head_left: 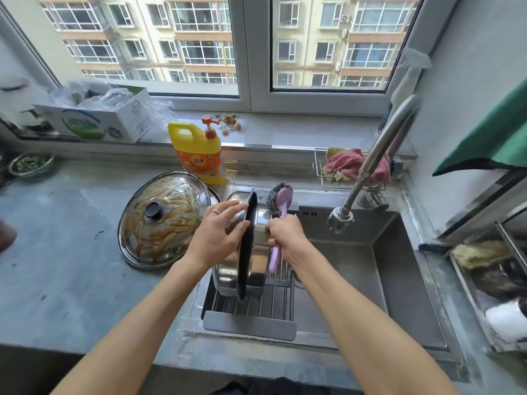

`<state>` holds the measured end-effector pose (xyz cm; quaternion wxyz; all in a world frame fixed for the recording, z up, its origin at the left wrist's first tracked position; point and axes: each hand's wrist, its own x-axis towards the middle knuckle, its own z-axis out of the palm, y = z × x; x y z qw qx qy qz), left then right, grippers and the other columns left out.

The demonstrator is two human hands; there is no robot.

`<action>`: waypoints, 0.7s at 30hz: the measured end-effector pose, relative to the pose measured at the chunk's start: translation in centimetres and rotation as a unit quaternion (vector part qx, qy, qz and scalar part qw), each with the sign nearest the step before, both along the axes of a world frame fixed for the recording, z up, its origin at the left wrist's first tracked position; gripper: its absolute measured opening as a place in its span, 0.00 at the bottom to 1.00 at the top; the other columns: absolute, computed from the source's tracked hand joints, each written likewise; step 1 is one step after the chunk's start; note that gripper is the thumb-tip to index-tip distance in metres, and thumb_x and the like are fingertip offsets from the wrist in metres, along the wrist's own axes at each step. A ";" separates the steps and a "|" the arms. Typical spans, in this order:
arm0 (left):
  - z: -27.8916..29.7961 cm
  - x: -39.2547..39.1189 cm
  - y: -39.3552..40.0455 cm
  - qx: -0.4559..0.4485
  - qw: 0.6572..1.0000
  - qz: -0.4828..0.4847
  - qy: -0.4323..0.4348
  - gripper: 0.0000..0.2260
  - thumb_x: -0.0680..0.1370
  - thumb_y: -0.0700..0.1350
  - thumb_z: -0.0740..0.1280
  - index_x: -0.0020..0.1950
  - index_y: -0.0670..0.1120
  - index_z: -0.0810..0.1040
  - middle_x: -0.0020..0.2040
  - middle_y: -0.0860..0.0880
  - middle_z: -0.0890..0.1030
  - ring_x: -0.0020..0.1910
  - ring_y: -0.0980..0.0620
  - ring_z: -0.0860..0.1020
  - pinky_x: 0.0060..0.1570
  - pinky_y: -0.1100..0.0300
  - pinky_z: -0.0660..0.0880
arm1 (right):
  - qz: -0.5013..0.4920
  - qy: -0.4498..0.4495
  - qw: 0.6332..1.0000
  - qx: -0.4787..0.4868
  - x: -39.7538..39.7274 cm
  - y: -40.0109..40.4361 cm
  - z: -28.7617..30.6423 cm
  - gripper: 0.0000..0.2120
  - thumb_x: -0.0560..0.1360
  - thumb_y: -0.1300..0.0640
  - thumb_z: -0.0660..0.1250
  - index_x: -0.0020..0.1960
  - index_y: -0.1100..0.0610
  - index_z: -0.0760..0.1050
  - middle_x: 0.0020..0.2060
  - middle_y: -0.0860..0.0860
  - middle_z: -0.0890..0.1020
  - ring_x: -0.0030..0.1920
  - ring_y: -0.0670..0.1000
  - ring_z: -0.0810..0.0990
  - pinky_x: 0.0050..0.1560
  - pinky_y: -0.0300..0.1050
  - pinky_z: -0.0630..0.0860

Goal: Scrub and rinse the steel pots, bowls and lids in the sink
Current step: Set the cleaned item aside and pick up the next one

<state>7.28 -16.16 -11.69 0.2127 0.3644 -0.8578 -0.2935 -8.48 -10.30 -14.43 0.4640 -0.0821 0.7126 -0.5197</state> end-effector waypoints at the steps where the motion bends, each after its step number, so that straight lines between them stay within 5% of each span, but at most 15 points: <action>1: 0.0 0.0 0.0 0.000 1.000 0.001 0.000 0.18 0.80 0.48 0.69 0.71 0.52 0.77 0.70 0.51 0.75 0.73 0.53 0.63 0.69 0.60 0.60 | -0.001 -0.003 1.000 -0.002 -0.1 0.0 -0.1 0.09 0.72 0.69 0.57 0.49 0.62 0.71 0.36 0.56 0.72 0.25 0.49 0.70 0.23 0.41 0.67; 6: 0.2 -0.1 0.0 0.008 1.000 0.008 0.009 0.18 0.80 0.47 0.69 0.71 0.51 0.77 0.70 0.50 0.75 0.73 0.54 0.62 0.68 0.60 0.60 | -0.001 0.008 1.000 -0.005 -0.5 -0.1 -0.1 0.13 0.73 0.69 0.57 0.55 0.64 0.73 0.39 0.56 0.72 0.30 0.51 0.73 0.28 0.42 0.73; 21: -0.5 -0.2 0.0 0.006 0.999 0.017 0.039 0.17 0.80 0.45 0.70 0.69 0.51 0.78 0.68 0.51 0.76 0.72 0.53 0.65 0.69 0.59 0.61 | -0.007 -0.022 1.000 0.000 0.0 -1.2 0.8 0.09 0.73 0.69 0.56 0.50 0.63 0.71 0.35 0.55 0.70 0.21 0.47 0.66 0.22 0.39 0.64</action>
